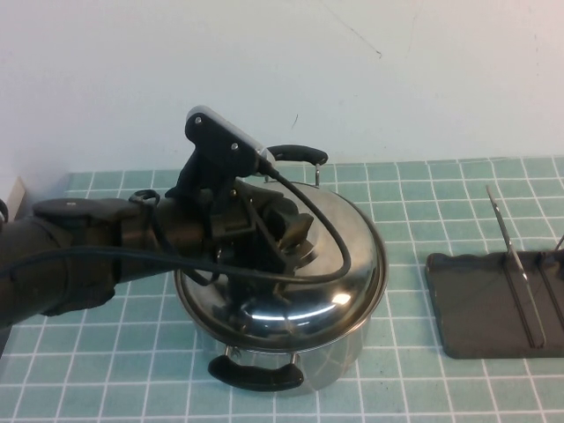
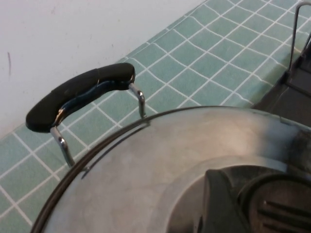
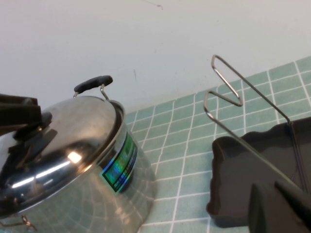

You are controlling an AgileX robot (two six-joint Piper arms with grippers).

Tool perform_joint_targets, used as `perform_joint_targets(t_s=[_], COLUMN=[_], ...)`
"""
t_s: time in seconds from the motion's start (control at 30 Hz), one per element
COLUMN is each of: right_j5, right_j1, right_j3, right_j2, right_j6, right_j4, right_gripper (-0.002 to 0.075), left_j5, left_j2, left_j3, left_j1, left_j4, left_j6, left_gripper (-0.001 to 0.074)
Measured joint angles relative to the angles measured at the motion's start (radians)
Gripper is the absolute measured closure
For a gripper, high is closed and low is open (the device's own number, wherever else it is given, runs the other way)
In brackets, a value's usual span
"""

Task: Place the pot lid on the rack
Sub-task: Open the pot, then hand over the pot lid

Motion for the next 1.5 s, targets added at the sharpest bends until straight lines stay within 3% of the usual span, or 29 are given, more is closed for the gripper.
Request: perform_joint_targets(t_s=[0.4, 0.67, 0.77, 0.93, 1.03, 1.3, 1.5], right_j5=[0.048, 0.063, 0.116, 0.273, 0.379, 0.663, 0.739], right_j1=[0.0, 0.0, 0.0, 0.0, 0.0, 0.0, 0.0], right_j3=[-0.021, -0.176, -0.224, -0.357, -0.456, -0.656, -0.739], right_j2=[0.0, 0.154, 0.324, 0.625, 0.772, 1.037, 1.138], right_j6=[-0.09, -0.134, -0.272, -0.63, -0.704, -0.627, -0.487], right_j4=[0.079, 0.178, 0.306, 0.615, 0.686, 0.7, 0.7], right_gripper=[0.0729, 0.0729, 0.0725, 0.065, 0.058, 0.04, 0.0353], left_j5=[-0.016, 0.093, 0.136, 0.168, 0.168, 0.273, 0.305], left_j2=[-0.211, -0.274, -0.256, -0.208, -0.178, -0.164, -0.164], left_j3=[-0.066, -0.14, -0.155, -0.166, -0.166, -0.168, -0.168], left_j1=[0.0, 0.0, 0.0, 0.0, 0.004, 0.088, 0.107], left_j4=[0.019, 0.025, 0.031, 0.039, 0.042, 0.048, 0.048], left_j6=[0.027, -0.293, -0.405, -0.55, -0.624, -0.71, -0.713], left_gripper=[0.0415, 0.0415, 0.0415, 0.0415, 0.0415, 0.0415, 0.0415])
